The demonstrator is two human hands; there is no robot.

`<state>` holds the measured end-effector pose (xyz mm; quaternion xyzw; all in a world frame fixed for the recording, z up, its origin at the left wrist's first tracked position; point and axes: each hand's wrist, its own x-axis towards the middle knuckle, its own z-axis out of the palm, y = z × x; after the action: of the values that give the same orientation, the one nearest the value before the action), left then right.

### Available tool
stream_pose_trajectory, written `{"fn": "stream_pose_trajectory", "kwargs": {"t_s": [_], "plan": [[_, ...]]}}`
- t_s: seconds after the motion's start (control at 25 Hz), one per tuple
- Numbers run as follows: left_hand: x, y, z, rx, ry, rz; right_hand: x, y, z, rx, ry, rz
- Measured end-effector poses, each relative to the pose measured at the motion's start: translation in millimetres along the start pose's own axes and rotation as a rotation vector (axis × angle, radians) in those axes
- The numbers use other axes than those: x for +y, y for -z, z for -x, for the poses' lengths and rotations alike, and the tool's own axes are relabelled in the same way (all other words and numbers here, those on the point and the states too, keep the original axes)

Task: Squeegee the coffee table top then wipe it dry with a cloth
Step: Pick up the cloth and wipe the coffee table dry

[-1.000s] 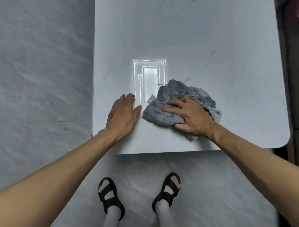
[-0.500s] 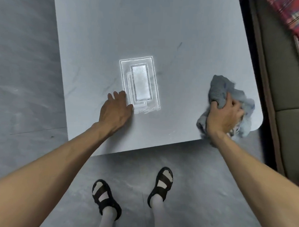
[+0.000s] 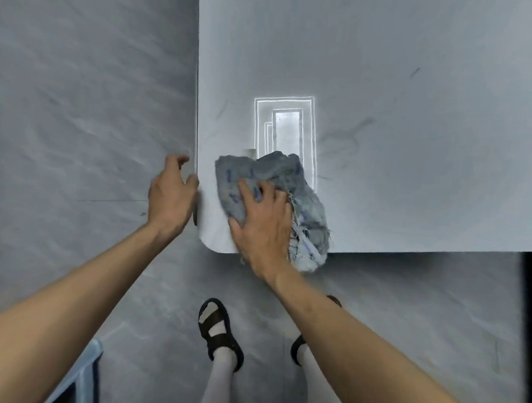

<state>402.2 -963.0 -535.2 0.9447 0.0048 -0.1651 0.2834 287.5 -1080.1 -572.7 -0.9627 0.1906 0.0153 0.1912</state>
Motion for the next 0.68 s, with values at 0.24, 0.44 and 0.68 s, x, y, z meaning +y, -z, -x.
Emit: {"fn": "stream_pose_trajectory", "kwargs": {"t_s": [0.24, 0.44, 0.68], "plan": [[6.1, -11.4, 9.5, -0.166, -0.083, -0.116, 78.2, 26.2, 5.8, -0.363, 0.898, 0.083], [31.2, -34.4, 7.9, -0.272, -0.124, -0.295, 218.7, 88.5, 7.4, -0.264, 0.488, 0.179], [19.5, -13.5, -3.6, -0.125, 0.029, -0.013, 164.7, 73.4, -84.8, 0.265, -0.726, 0.03]]}}
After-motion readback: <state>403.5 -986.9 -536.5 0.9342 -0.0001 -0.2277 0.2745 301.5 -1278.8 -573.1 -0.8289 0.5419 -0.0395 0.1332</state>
